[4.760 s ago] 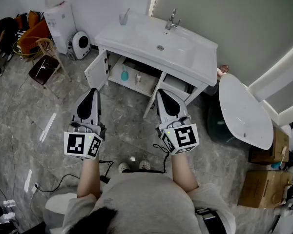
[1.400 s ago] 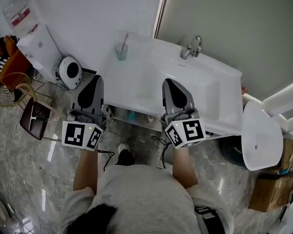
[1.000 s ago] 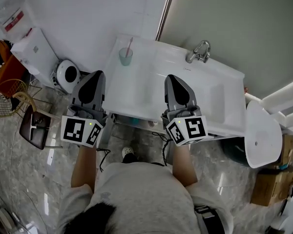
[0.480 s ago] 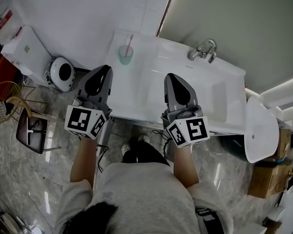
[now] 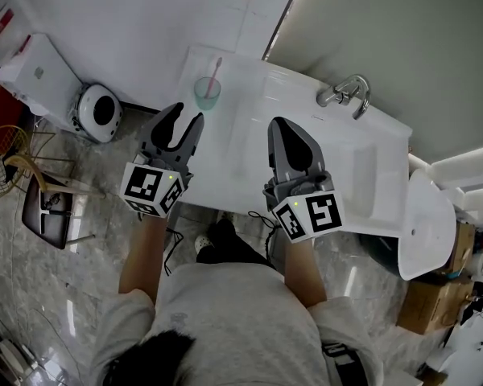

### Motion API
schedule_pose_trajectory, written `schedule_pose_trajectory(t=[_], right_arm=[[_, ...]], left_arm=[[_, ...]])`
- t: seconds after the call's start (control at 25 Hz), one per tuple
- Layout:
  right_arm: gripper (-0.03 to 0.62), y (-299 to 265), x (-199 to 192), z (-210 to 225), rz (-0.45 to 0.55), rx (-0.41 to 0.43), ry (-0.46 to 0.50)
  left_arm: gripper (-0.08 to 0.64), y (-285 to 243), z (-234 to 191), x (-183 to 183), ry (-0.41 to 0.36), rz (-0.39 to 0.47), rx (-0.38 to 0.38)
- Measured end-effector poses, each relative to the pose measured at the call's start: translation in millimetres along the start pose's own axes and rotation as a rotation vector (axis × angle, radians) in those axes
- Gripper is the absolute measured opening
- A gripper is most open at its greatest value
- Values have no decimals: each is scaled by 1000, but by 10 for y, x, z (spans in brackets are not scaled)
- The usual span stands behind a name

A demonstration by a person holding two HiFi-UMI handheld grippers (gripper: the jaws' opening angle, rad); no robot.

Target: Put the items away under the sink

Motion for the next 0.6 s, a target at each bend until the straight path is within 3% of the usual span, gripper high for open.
schedule_pose_trajectory(t=[0.6], right_arm=[[11,-349,-435,572,-99,35,-44]], left_arm=[[289,-629,-267,-1187,2,-201,125]])
Point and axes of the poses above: the fingertips, and each gripper's own axes: y backward along the fingers, z to its right, x out of its top, the point moved 7 cm from there along y, backward along the fingers, and after that the axes turned 12 degrees about z, right-handed, at the moved point
